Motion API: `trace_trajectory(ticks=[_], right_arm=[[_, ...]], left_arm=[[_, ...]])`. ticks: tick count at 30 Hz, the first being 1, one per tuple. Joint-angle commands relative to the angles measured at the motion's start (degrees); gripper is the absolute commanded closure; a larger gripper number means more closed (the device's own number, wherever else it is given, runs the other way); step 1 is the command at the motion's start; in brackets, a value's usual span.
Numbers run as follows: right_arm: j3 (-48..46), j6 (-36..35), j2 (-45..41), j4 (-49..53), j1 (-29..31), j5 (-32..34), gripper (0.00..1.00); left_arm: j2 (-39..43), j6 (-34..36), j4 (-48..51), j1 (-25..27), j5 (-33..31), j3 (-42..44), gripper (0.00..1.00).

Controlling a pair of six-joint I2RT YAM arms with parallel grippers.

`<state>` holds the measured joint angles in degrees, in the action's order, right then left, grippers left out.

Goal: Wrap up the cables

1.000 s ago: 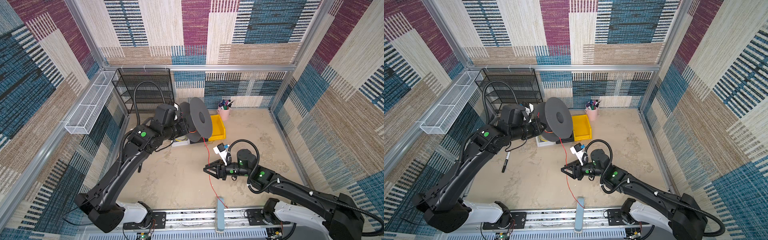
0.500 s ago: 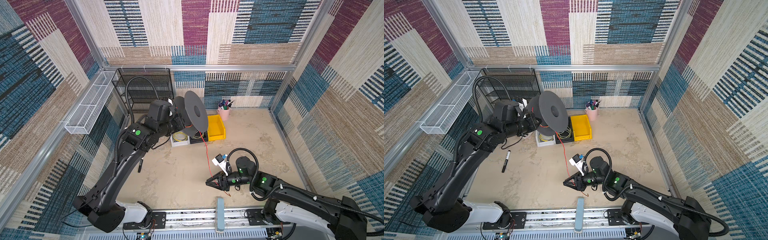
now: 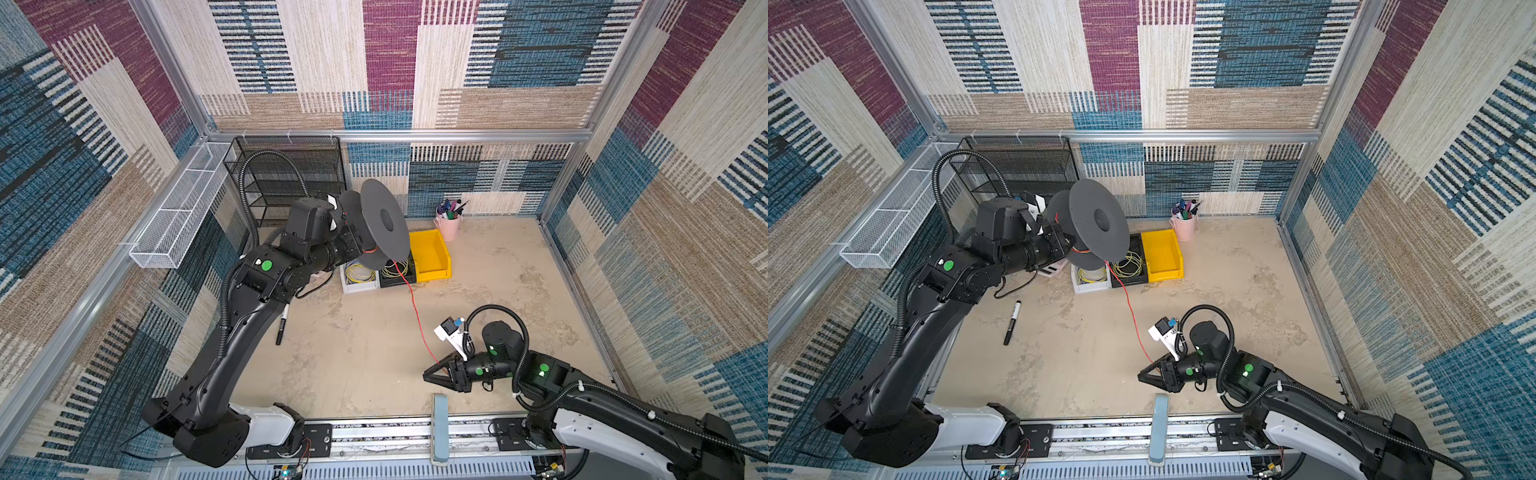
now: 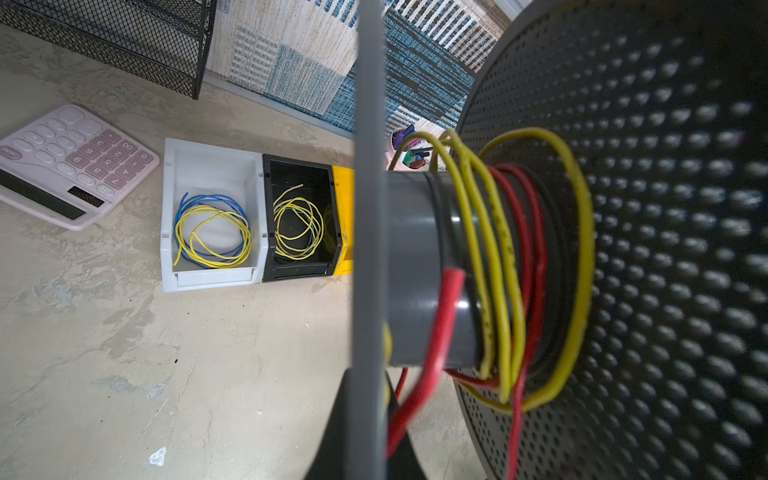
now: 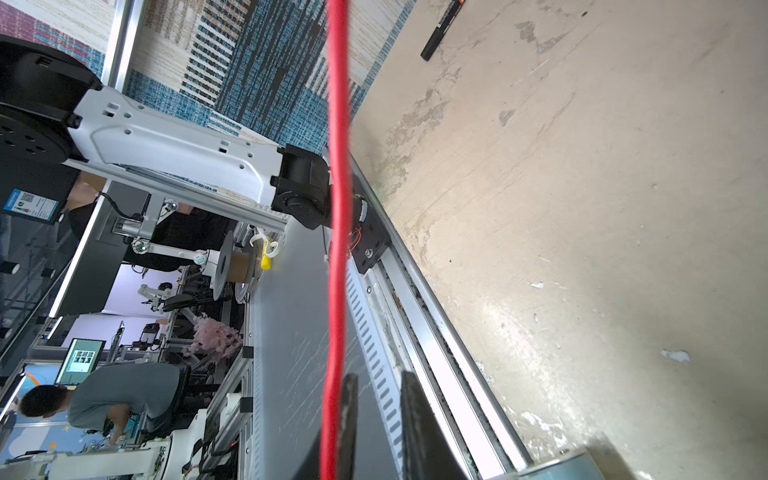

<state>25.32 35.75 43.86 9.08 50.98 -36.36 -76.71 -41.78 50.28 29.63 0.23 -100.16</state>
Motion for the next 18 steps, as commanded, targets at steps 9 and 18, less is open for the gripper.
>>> trace_trajectory(ticks=[9, 18], right_arm=[[0.8, 1.5, -7.7, 9.6, 0.1, 2.4, 0.83], [2.0, 1.8, -8.0, 14.6, 0.0, 6.9, 1.0]], left_arm=[[0.9, 1.5, -2.6, -1.6, 0.8, 0.7, 1.0], [2.4, 2.8, -3.1, -3.7, 3.7, 2.0, 1.0]])
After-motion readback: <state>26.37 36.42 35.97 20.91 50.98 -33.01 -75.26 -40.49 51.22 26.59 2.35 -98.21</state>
